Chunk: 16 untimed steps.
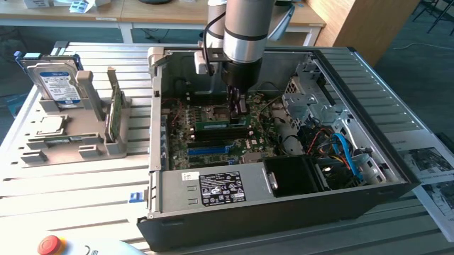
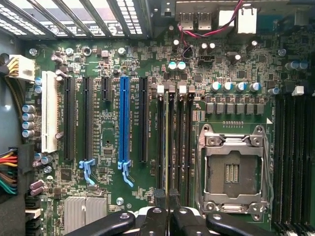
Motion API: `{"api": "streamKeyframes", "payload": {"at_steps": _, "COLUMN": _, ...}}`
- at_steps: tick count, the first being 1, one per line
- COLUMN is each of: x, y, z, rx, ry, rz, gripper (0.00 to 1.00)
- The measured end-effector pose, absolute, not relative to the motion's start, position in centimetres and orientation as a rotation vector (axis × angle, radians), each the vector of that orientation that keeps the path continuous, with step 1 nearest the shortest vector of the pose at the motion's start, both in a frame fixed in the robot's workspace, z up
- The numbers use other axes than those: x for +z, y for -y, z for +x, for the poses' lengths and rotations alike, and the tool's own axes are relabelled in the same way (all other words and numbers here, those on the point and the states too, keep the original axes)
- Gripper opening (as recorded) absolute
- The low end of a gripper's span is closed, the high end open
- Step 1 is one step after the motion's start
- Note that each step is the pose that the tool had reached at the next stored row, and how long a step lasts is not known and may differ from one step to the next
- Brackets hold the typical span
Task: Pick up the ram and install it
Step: 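Insert the ram into the slot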
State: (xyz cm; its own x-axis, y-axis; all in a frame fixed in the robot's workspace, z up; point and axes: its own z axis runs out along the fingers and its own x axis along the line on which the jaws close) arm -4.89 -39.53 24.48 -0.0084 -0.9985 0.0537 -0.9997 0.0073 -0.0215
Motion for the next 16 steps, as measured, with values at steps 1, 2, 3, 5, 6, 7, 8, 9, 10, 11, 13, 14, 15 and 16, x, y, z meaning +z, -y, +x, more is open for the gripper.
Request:
{"api": "streamKeyframes", "payload": {"at_steps": 1, "x": 24.48, "y": 39.55, "z": -4.88, "rx": 0.083, "ry": 2.213, "rz": 2.196, "gripper": 0.12}}
{"api": "streamKeyframes", "payload": {"at_steps": 2, "x": 24.48, "y": 39.55, "z": -4.88, "rx": 0.083, "ry": 2.213, "rz": 2.196, "gripper": 0.12}}
{"api": "streamKeyframes", "payload": {"at_steps": 3, "x": 24.48, "y": 39.55, "z": -4.88, "rx": 0.083, "ry": 2.213, "rz": 2.196, "gripper": 0.12}}
{"api": "streamKeyframes", "payload": {"at_steps": 5, "x": 24.48, "y": 39.56, "z": -4.88, "rx": 0.083, "ry": 2.213, "rz": 2.196, "gripper": 0.12}}
{"api": "streamKeyframes", "payload": {"at_steps": 6, "x": 24.48, "y": 39.56, "z": -4.88, "rx": 0.083, "ry": 2.213, "rz": 2.196, "gripper": 0.12}}
{"api": "streamKeyframes", "payload": {"at_steps": 7, "x": 24.48, "y": 39.56, "z": -4.88, "rx": 0.083, "ry": 2.213, "rz": 2.196, "gripper": 0.12}}
{"api": "streamKeyframes", "payload": {"at_steps": 8, "x": 24.48, "y": 39.57, "z": -4.89, "rx": 0.083, "ry": 2.214, "rz": 2.195, "gripper": 0.12}}
{"api": "streamKeyframes", "payload": {"at_steps": 9, "x": 24.48, "y": 39.58, "z": -4.90, "rx": 0.083, "ry": 2.216, "rz": 2.193, "gripper": 0.12}}
{"api": "streamKeyframes", "payload": {"at_steps": 10, "x": 24.48, "y": 39.59, "z": -4.90, "rx": 0.082, "ry": 2.219, "rz": 2.190, "gripper": 0.12}}
{"api": "streamKeyframes", "payload": {"at_steps": 11, "x": 24.48, "y": 39.60, "z": -4.91, "rx": 0.083, "ry": 2.222, "rz": 2.188, "gripper": 0.12}}
{"api": "streamKeyframes", "payload": {"at_steps": 13, "x": 24.48, "y": 39.60, "z": -4.91, "rx": 0.082, "ry": 2.227, "rz": 2.181, "gripper": 0.12}}
{"api": "streamKeyframes", "payload": {"at_steps": 14, "x": 24.48, "y": 39.60, "z": -4.91, "rx": 0.082, "ry": 2.229, "rz": 2.180, "gripper": 0.12}}
{"api": "streamKeyframes", "payload": {"at_steps": 15, "x": 24.48, "y": 39.60, "z": -4.92, "rx": 0.082, "ry": 2.229, "rz": 2.180, "gripper": 0.12}}
{"api": "streamKeyframes", "payload": {"at_steps": 16, "x": 24.48, "y": 39.60, "z": -4.92, "rx": 0.082, "ry": 2.229, "rz": 2.180, "gripper": 0.12}}
